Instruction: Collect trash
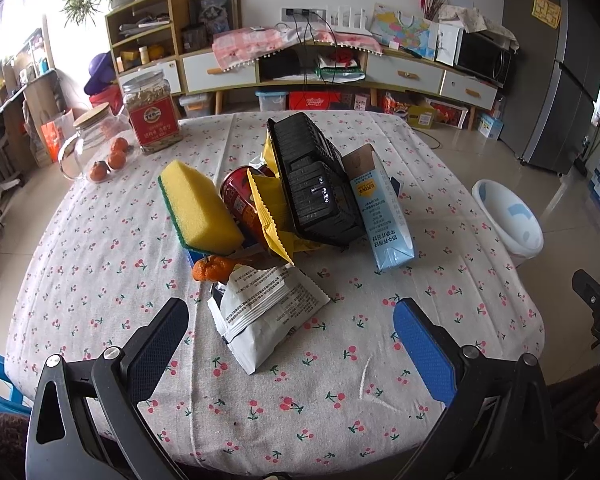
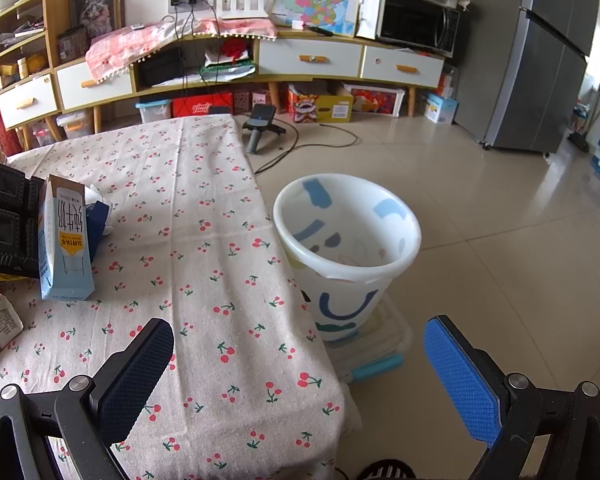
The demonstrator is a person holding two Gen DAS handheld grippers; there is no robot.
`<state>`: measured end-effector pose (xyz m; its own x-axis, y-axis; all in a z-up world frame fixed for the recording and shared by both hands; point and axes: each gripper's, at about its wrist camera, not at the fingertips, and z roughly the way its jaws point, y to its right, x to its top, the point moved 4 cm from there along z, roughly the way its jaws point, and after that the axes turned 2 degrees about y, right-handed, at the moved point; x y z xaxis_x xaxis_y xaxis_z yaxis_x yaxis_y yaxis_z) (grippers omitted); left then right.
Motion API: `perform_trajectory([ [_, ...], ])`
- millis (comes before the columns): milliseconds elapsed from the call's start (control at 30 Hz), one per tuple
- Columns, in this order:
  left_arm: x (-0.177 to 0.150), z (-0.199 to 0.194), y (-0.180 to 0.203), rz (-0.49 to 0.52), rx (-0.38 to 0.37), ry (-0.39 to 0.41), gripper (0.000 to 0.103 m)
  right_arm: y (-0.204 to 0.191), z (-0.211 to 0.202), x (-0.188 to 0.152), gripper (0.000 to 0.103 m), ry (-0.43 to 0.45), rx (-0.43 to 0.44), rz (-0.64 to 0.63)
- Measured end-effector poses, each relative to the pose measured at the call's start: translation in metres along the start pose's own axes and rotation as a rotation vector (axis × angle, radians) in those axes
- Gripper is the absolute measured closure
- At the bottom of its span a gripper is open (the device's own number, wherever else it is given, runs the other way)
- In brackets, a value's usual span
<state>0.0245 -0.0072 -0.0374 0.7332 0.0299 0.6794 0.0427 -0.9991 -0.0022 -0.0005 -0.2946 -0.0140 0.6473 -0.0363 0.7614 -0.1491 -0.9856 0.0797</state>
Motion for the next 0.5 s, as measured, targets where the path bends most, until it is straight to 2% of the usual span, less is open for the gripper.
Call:
perform_trajectory([
  [500,-0.0017,-0.0004,0.0015,0.000,-0.001,0.001,0.000,-0.0006,0.0004,-0.0005,0.000,-0.001,0.000,-0.001],
])
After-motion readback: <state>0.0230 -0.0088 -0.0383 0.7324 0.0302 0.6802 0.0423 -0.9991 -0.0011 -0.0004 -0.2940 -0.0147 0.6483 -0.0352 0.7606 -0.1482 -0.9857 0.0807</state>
